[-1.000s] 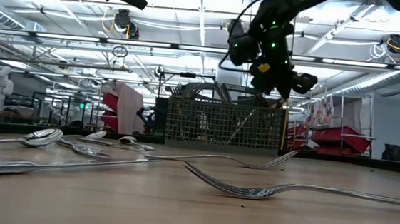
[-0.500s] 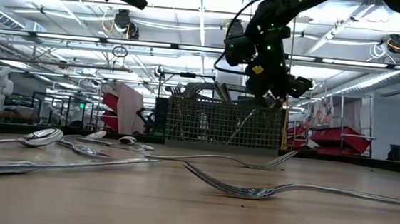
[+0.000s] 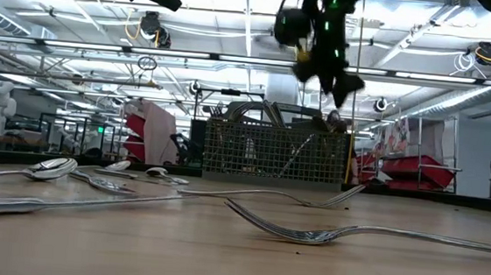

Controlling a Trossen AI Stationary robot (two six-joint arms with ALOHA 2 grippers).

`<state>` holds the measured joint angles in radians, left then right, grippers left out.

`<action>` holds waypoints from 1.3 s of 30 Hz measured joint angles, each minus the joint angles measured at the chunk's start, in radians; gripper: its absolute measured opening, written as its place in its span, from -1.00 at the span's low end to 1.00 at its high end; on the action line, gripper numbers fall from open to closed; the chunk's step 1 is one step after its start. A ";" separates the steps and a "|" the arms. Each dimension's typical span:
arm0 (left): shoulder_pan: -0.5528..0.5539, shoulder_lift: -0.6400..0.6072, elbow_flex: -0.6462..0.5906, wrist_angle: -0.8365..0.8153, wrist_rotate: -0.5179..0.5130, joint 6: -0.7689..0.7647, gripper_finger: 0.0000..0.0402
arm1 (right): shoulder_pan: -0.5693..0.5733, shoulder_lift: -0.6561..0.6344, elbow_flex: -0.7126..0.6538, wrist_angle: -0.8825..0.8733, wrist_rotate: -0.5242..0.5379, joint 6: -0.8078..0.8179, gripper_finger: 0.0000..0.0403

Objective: Sort silverware
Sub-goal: Put the silver spoon into the silverware organizer, then put the silver fork into the silverware organizer

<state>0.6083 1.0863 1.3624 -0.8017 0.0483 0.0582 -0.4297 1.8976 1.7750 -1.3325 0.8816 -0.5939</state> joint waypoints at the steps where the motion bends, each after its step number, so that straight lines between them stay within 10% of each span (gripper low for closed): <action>1: 0.000 0.000 0.000 0.000 0.000 0.000 -0.46 | 0.000 -0.015 0.051 -0.034 -0.021 0.069 0.33; 9: 0.000 0.000 0.000 0.060 0.108 -0.001 -0.46 | 0.034 -0.297 0.186 -0.238 -0.541 0.806 0.30; 19: 0.000 0.003 0.000 0.131 0.220 0.000 -0.46 | 0.354 -0.628 -0.428 -0.181 -0.677 1.344 0.20; 28: 0.000 0.032 0.000 0.131 0.221 0.000 -0.46 | 0.656 -0.579 -0.760 0.046 -1.018 1.248 0.20; 39: 0.000 0.070 0.000 0.121 0.212 -0.034 -0.46 | 0.898 -0.448 -0.767 0.244 -0.867 1.034 0.20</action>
<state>0.6083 1.1559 1.3624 -0.6808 0.2604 0.0238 0.4679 1.4500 1.0077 -1.0889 0.0150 0.4403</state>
